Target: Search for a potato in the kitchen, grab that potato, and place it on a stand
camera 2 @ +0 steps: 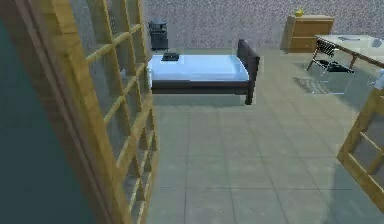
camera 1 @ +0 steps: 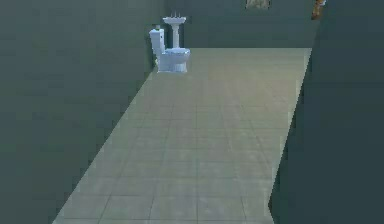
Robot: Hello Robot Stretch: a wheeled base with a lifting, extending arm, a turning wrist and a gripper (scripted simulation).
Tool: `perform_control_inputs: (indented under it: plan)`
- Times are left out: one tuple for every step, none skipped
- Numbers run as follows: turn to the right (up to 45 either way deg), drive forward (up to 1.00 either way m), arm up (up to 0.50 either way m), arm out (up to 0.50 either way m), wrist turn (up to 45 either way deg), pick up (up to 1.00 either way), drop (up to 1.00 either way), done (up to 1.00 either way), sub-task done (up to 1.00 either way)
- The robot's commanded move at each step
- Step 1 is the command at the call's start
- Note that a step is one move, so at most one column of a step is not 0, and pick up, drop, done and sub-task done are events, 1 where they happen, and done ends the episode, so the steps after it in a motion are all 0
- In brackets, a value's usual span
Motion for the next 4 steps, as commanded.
perform_control_inputs:
  plan:
    - [0.0, 1.00, 0.00, 0.00, 0.0, 0.00, 0.00, 0.00, 0.00]
    - [0.0, 0.35, 0.00, 0.00, 0.0, 0.00, 0.00, 0.00, 0.00]
    - [42.0, 0.00, 0.00, 0.00, 0.0, 0.00, 0.00, 0.00, 0.00]
    - [0.0, 0.45, 0.00, 0.00, 0.0, 0.00, 0.00, 0.00, 0.00]
